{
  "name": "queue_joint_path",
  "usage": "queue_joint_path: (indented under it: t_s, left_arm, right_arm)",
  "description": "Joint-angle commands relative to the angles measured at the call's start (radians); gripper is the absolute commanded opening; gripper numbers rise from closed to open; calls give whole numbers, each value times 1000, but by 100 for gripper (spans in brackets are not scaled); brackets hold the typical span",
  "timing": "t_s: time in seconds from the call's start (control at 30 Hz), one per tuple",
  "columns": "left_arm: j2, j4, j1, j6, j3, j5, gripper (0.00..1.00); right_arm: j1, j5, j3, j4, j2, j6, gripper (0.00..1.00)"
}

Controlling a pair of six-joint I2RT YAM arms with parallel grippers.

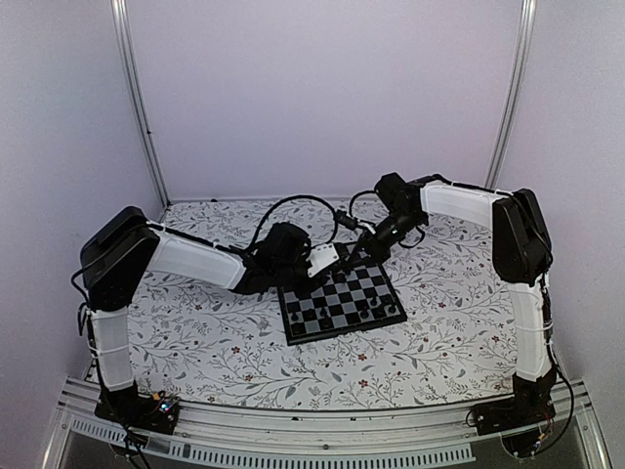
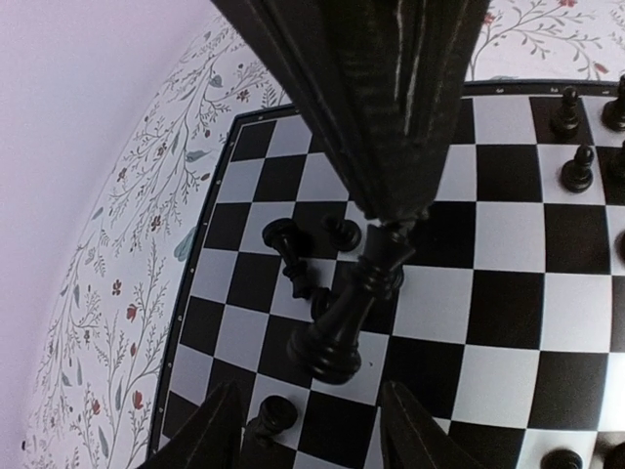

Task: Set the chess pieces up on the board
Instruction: Place the chess piece on the chessboard.

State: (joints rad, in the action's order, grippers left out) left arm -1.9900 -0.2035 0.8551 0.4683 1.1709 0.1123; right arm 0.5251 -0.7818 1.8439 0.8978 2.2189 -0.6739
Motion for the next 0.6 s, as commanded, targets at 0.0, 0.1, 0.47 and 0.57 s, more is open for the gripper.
queue_joint_path:
  t_s: [0.0, 0.1, 0.47, 0.57]
  left_arm:
    - [-23, -53, 20, 58, 37, 12, 51]
    - [-35, -51, 28, 66, 48, 9, 50]
    - [-73, -35, 44, 87, 101, 13, 39]
    - [-87, -23, 44, 91, 112, 47, 38]
  right_arm:
    - [10, -32, 17, 20, -38, 2, 1]
    - [11, -35, 18, 22, -36, 3, 1]
    - [13, -37, 18, 26, -33, 5, 1]
    - [14, -39, 18, 27, -34, 5, 1]
